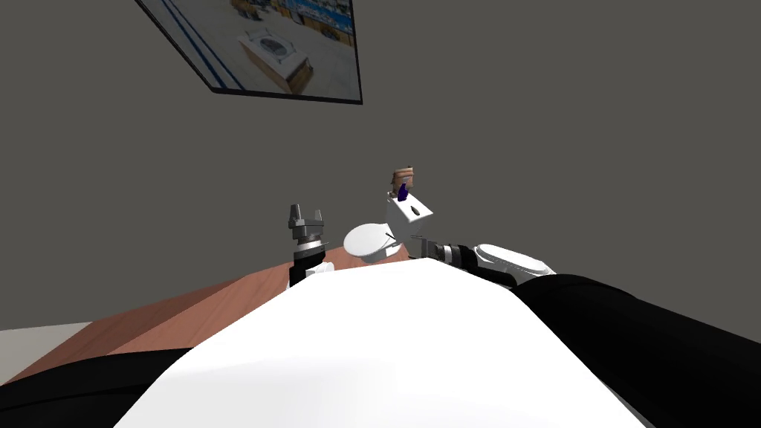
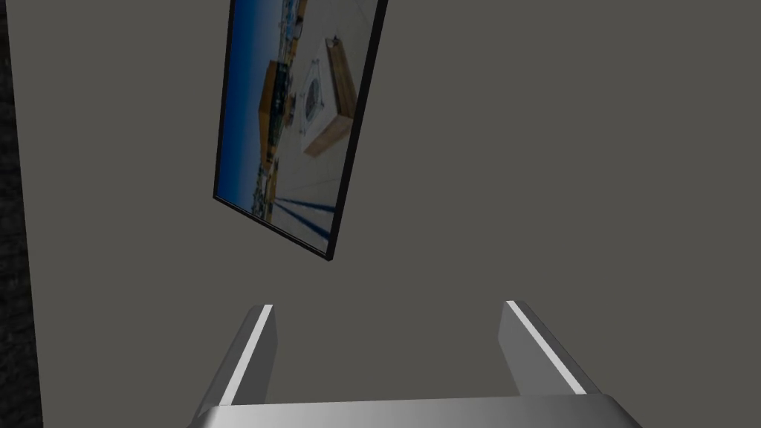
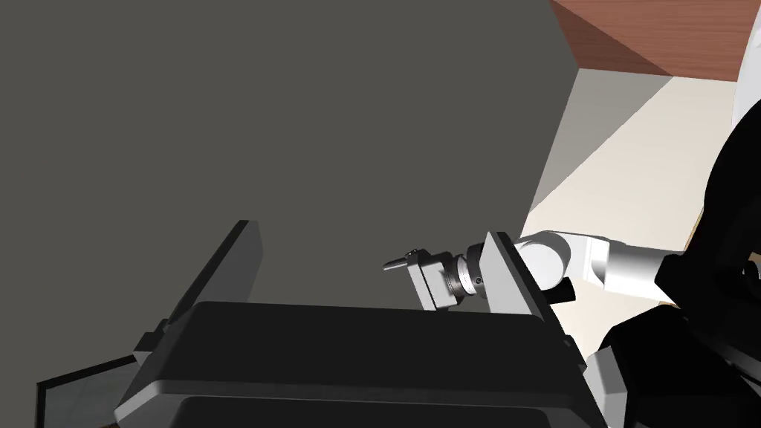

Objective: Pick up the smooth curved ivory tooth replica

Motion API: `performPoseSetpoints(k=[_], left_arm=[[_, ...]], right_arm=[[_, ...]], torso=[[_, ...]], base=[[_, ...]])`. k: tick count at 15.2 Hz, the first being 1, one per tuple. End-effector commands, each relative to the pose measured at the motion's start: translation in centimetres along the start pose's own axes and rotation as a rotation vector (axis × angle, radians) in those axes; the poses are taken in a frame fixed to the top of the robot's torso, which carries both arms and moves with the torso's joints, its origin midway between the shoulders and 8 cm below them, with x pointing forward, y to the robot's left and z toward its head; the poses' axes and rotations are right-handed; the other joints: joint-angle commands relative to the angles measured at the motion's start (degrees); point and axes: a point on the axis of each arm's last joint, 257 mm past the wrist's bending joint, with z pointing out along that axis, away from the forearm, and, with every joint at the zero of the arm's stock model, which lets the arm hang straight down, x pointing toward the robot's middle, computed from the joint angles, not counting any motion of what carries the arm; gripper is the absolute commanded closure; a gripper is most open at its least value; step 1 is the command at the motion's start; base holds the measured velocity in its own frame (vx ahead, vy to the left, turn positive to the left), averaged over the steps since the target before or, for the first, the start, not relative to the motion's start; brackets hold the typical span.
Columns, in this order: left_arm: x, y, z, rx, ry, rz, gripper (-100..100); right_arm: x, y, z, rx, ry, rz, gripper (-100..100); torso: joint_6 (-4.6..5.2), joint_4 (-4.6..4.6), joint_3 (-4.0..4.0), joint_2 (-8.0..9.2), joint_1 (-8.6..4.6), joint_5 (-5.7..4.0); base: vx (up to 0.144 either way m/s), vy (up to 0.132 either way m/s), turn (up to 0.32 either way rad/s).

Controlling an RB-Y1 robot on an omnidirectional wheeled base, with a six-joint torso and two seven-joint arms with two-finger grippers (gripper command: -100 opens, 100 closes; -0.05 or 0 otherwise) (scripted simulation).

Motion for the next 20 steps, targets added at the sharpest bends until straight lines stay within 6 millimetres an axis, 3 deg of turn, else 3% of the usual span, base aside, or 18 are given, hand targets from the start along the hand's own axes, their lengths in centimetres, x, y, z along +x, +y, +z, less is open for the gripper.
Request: performPoseSetpoints(k=[1, 10, 20], left_arm=[[0.0, 0.0, 0.0, 0.000, 0.000, 0.000, 0], [0.0, 0.0, 0.0, 0.000, 0.000, 0.000, 0], [0.0, 0.0, 0.0, 0.000, 0.000, 0.000, 0]], right_arm=[[0.9, 0.6, -0.3, -0.045, 0.044, -0.069, -100], [4.3, 2.0, -2.3, -0.222, 0.208, -0.332, -100], [7.6, 1.5, -5.3, -0.409, 0.362, -0.594, -100]], torso=[[0.00, 0.00, 0.00, 0.00, 0.00, 0.00], [0.00, -0.01, -0.03, -0.06, -0.06, -0.01], [0.00, -0.03, -0.08, -0.14, -0.10, -0.02]], base=[[-0.002, -0.020, 0.141], [0.003, -0.026, 0.113], [0.012, -0.037, 0.129]])
